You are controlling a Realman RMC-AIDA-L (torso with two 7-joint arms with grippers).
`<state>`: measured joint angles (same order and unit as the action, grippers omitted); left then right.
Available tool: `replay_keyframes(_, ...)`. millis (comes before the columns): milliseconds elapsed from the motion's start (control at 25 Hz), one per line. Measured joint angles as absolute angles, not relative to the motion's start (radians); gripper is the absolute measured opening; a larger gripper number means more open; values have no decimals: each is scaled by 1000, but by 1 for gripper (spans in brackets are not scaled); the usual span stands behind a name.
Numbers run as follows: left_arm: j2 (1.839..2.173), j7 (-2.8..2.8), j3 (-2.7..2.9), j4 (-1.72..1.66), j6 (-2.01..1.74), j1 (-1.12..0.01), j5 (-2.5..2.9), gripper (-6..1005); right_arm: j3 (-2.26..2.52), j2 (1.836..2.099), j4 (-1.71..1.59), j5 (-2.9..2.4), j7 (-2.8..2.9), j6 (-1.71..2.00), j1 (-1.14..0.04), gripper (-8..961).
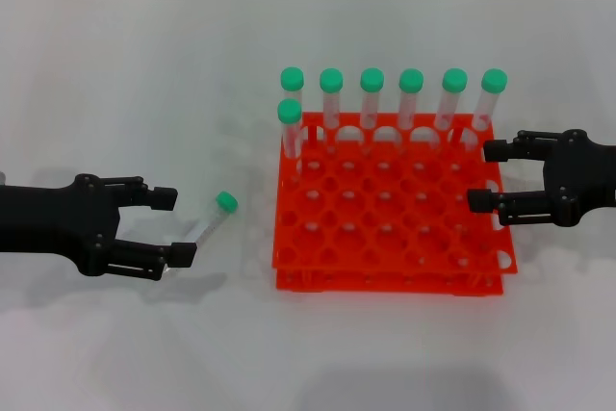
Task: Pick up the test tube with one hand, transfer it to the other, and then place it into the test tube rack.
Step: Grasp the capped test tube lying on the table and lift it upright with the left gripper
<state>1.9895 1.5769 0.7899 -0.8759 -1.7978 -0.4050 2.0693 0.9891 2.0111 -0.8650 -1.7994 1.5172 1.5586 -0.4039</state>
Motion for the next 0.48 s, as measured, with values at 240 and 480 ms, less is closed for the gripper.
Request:
replay_keyframes(240,1991,1577,790,-876,-1798,-406,2069,888,989,2011,-865,-1801,1517,1558,-403,799)
replay_keyframes(480,1991,1577,790,-876,-1797,-408,2069,888,989,2011,-865,-1800,1517,1557,-403,798)
